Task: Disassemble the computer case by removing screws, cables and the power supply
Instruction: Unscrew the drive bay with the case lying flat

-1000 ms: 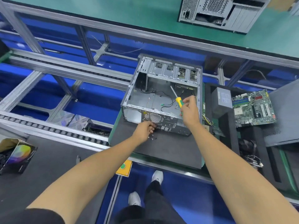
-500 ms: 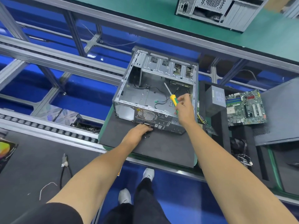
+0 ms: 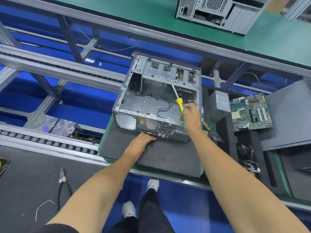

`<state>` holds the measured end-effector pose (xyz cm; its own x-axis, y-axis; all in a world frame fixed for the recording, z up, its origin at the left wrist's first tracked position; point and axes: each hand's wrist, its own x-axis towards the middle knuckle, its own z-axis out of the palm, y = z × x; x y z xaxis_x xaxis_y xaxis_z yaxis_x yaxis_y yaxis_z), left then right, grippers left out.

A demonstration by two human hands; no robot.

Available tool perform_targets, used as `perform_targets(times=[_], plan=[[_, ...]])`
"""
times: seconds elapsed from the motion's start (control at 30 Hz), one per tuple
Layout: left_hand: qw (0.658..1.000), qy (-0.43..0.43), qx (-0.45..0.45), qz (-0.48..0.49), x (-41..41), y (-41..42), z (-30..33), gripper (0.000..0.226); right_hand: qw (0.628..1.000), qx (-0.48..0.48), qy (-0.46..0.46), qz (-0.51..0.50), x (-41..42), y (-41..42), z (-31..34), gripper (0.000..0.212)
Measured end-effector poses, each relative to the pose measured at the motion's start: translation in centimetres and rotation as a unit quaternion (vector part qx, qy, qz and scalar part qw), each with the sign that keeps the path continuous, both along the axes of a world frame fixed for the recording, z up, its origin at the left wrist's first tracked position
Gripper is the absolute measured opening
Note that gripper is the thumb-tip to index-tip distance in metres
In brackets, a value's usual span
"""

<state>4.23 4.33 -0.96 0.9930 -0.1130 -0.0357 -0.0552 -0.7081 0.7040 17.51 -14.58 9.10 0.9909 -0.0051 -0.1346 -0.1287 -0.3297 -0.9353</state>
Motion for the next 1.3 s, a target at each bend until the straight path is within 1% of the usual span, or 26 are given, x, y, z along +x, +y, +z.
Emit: perform_targets(times=[0.07,0.13,0.2,0.3,0.37,0.47,0.5,0.53,0.57,0.6,0.63,0.7,0.73,0.77,0.8,0.83,0.87,0.9,0.93,0.97,1.03,1.13,1.2,1.3], plan=[[1.000,-0.008,0.004,-0.004,0.1,-0.1,-0.3,0.047,0.999,0.030,0.006,-0.017,0.0,0.0,0.1,0.017],[0.999,-0.037,0.012,-0.005,0.3,-0.3,-0.3,0.035,0.998,0.054,0.007,-0.026,-0.1,0.1,0.1,0.018],[0.996,-0.081,0.020,-0.014,0.5,-0.3,-0.2,0.026,0.998,0.060,0.004,-0.031,0.0,0.0,0.1,0.022],[0.982,-0.168,0.048,-0.069,1.3,0.0,0.6,0.021,0.997,0.066,-0.007,-0.041,0.4,-0.1,0.3,0.027],[0.955,-0.274,0.060,-0.102,2.2,0.2,1.4,0.016,0.996,0.062,-0.025,-0.060,0.9,-0.1,0.6,0.029],[0.888,-0.440,0.066,-0.118,4.3,-0.3,3.1,0.009,0.993,0.048,-0.055,-0.092,1.8,-0.1,0.8,0.027],[0.868,-0.478,0.070,-0.111,5.2,-0.6,3.8,0.007,0.991,0.040,-0.063,-0.106,2.2,-0.2,0.7,0.025],[0.860,-0.496,0.075,-0.097,6.2,-0.9,4.6,0.006,0.990,0.029,-0.072,-0.120,2.6,-0.4,0.7,0.024],[0.863,-0.492,0.082,-0.079,7.2,-1.2,5.6,0.005,0.988,0.016,-0.080,-0.131,3.0,-0.5,0.6,0.023],[0.879,-0.464,0.084,-0.063,8.2,-1.7,6.6,0.004,0.987,-0.005,-0.083,-0.139,3.5,-0.7,0.6,0.021],[0.905,-0.416,0.074,-0.047,9.1,-2.1,7.8,0.004,0.985,-0.033,-0.083,-0.145,4.0,-0.9,0.5,0.018],[0.955,-0.294,0.042,0.004,11.3,-2.9,9.5,0.004,0.983,-0.083,-0.070,-0.147,5.1,-1.2,0.2,0.016],[0.972,-0.232,0.032,0.034,12.5,-3.2,10.0,0.004,0.982,-0.096,-0.065,-0.146,5.7,-1.2,0.0,0.015],[0.985,-0.161,0.009,0.059,13.7,-3.5,10.2,0.004,0.982,-0.104,-0.065,-0.144,6.2,-1.3,-0.3,0.015],[0.993,-0.079,-0.040,0.077,15.1,-3.8,10.2,0.003,0.982,-0.110,-0.068,-0.140,6.6,-1.2,-0.5,0.017],[0.990,0.009,-0.105,0.098,16.5,-4.1,10.0,0.014,0.981,-0.117,-0.072,-0.134,6.9,-1.2,-0.7,0.019],[0.974,0.091,-0.169,0.122,18.0,-4.5,9.7,0.030,0.982,-0.124,-0.075,-0.123,7.2,-1.1,-0.7,0.018],[0.951,0.158,-0.222,0.148,19.2,-4.9,9.4,0.049,0.983,-0.131,-0.075,-0.106,7.5,-1.1,-0.8,0.017],[0.926,0.206,-0.267,0.172,20.2,-5.3,9.0,0.065,0.984,-0.141,-0.072,-0.084,7.9,-1.2,-0.8,0.015],[0.900,0.236,-0.312,0.191,21.0,-5.8,8.6,0.076,0.985,-0.150,-0.066,-0.058,8.3,-1.4,-0.7,0.013],[0.851,0.239,-0.407,0.230,22.1,-6.9,7.9,0.084,0.986,-0.156,-0.054,-0.012,9.0,-2.0,-0.8,0.009],[0.787,0.198,-0.515,0.276,23.4,-8.4,7.4,0.079,0.983,-0.163,-0.084,-0.005,9.0,-2.4,-1.4,0.013],[0.762,0.180,-0.547,0.295,24.2,-9.3,7.0,0.080,0.981,-0.159,-0.105,-0.014,8.6,-2.3,-1.6,0.018],[0.731,0.158,-0.592,0.300,25.1,-9.9,6.8,0.076,0.986,-0.133,-0.096,-0.012,8.7,-2.3,-1.4,0.018]])
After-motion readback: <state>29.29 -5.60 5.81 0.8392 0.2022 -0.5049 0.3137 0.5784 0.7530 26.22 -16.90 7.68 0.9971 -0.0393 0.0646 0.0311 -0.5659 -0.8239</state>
